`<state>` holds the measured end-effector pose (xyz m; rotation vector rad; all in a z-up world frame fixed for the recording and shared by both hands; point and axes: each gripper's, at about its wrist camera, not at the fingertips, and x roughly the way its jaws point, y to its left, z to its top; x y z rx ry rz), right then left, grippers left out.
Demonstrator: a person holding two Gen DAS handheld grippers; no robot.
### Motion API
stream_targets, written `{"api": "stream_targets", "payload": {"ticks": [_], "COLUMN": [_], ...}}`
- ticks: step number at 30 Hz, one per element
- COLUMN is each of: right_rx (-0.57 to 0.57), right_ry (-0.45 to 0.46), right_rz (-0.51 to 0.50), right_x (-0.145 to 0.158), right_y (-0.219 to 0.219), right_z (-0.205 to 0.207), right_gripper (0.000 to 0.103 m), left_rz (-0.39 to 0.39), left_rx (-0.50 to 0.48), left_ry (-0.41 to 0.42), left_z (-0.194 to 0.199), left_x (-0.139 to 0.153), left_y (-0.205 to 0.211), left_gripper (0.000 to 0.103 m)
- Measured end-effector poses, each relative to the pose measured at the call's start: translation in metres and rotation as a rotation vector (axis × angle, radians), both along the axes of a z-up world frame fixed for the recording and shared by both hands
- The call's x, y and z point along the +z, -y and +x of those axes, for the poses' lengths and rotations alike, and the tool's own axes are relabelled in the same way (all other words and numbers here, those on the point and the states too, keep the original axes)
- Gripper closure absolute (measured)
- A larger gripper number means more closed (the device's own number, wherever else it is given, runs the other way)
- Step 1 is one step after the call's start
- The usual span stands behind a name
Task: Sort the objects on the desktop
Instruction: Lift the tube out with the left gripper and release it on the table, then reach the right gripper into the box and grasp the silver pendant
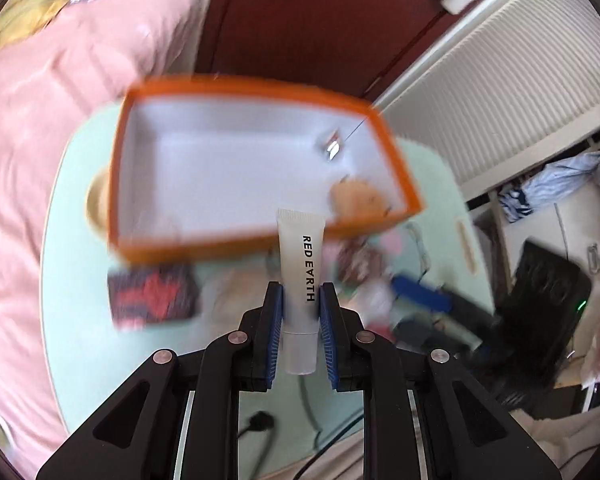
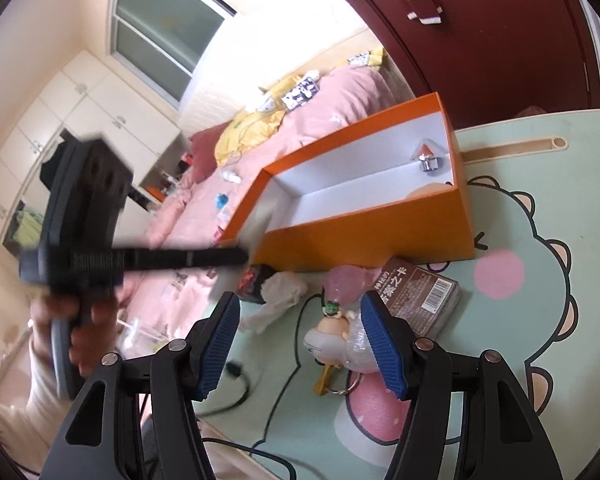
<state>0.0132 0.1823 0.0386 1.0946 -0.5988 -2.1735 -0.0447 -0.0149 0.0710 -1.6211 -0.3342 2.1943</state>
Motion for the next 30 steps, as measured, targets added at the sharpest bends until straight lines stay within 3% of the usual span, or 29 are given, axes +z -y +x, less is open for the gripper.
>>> {"api": "stream_targets", "payload": {"ticks": [8, 9, 10, 12, 14, 22, 26, 28, 30], "right_rx": [0.014, 0.014, 0.013, 0.012, 0.011, -0.059, -0.138, -0.156, -0.152], "right_ry": [0.026, 0.027, 0.029, 0.032, 0.035, -0.033, -0.021, 0.017, 0.06], "right_rz": [0.021, 0.028, 0.035, 0.048, 0.062, 0.126, 0.361, 0.491, 0.557], "right_x": [0.003, 0.004, 0.005, 0.008, 0.01, 0.058, 0.075, 0.074, 0.069], "right_y": [0.002, 0.002, 0.002, 0.001, 0.0, -0.012, 0.002, 0.016, 0.027], "right_z": [-0.004, -0.004, -0.005, -0.006, -0.007, -0.035, -0.074, -0.098, -0.117], "right_gripper": [0.04, 0.04, 0.04, 0.04, 0.04, 0.04, 0.04, 0.04, 0.04], "left_rz": [-0.023, -0.013, 0.017, 0.12, 0.169, 0.072, -0.01, -0.062, -0.056], "left_rx": [0.069, 0.074, 0.081, 0.108, 0.132, 0.245, 0.249, 0.239, 0.239], "left_ry": [-0.096, -0.105, -0.114, -0.151, -0.197, -0.428, -0.542, -0.549, -0.545], "left_z": [0.019, 0.02, 0.021, 0.026, 0.03, 0.047, 0.058, 0.062, 0.062], "left_x": [-0.024, -0.025, -0.025, -0.022, -0.02, -0.022, -0.025, -0.02, -0.019], "left_y": [0.005, 0.006, 0.008, 0.012, 0.017, 0.025, 0.023, 0.033, 0.038], "left_gripper": [0.082, 0.071, 0.046, 0.02, 0.02, 0.02, 0.02, 0.02, 0.02]}}
